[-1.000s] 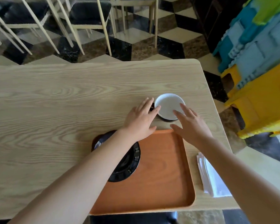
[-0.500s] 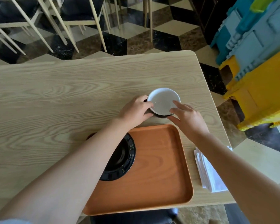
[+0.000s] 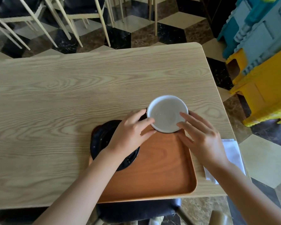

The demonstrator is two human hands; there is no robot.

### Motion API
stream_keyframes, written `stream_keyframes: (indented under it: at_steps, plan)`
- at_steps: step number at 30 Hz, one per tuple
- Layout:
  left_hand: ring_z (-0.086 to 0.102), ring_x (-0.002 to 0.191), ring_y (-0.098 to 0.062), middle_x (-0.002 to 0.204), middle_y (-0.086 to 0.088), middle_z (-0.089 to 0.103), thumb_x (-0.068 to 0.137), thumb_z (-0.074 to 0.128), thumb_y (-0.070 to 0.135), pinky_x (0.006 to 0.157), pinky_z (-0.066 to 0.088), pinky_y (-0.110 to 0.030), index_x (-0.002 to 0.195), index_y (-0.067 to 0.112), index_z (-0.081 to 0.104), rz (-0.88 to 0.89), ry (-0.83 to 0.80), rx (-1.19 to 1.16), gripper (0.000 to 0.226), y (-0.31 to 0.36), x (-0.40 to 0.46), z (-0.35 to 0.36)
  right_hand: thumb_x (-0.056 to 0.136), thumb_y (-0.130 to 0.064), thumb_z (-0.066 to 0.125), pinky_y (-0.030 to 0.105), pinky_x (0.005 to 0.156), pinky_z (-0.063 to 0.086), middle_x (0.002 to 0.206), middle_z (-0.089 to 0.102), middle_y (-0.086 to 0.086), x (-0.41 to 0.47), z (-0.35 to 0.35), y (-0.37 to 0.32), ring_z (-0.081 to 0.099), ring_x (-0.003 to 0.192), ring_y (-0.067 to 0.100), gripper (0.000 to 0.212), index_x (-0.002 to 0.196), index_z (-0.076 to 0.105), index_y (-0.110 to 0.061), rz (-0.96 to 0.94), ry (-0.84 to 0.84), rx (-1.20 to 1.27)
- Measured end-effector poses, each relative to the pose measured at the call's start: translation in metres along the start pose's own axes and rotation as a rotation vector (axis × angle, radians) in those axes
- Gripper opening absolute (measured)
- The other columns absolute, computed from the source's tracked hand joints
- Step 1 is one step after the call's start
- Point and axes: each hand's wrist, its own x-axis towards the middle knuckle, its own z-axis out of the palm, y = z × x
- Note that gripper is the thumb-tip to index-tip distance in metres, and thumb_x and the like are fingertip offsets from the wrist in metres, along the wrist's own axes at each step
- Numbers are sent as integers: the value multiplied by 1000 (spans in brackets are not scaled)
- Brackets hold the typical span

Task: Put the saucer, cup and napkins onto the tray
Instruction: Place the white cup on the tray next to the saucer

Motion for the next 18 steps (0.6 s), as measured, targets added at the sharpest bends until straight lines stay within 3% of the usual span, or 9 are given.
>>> stream_keyframes:
  at_steps: [3, 11, 18]
  plan:
    - [62, 89, -25, 103, -13, 67, 78, 61, 34, 80, 53, -32, 89, 12, 70, 0, -24, 9, 26, 2, -17, 6, 83, -23, 58, 38, 80, 54, 113, 68, 12, -19, 4, -2, 62, 108, 30, 21, 86, 70, -6, 1, -13, 6]
    - [62, 98, -30, 105, -16, 65, 79, 57, 35, 82, 55, -39, 94, 13, 67, -27, -117, -17, 29, 1, -29, 25, 81, -23, 60, 40, 73, 58, 110, 70, 12, -38, 20, 4, 63, 106, 31, 20, 84, 70, -6, 26, -37, 7]
    - [61, 97, -28, 103, -13, 65, 80, 56, 33, 84, 53, -34, 96, 12, 67, -27, -107, -13, 29, 0, -24, 30, 82, -25, 57, 37, 73, 58, 110, 70, 11, -36, 24, 9, 63, 106, 30, 23, 84, 70, -6, 40, -33, -3]
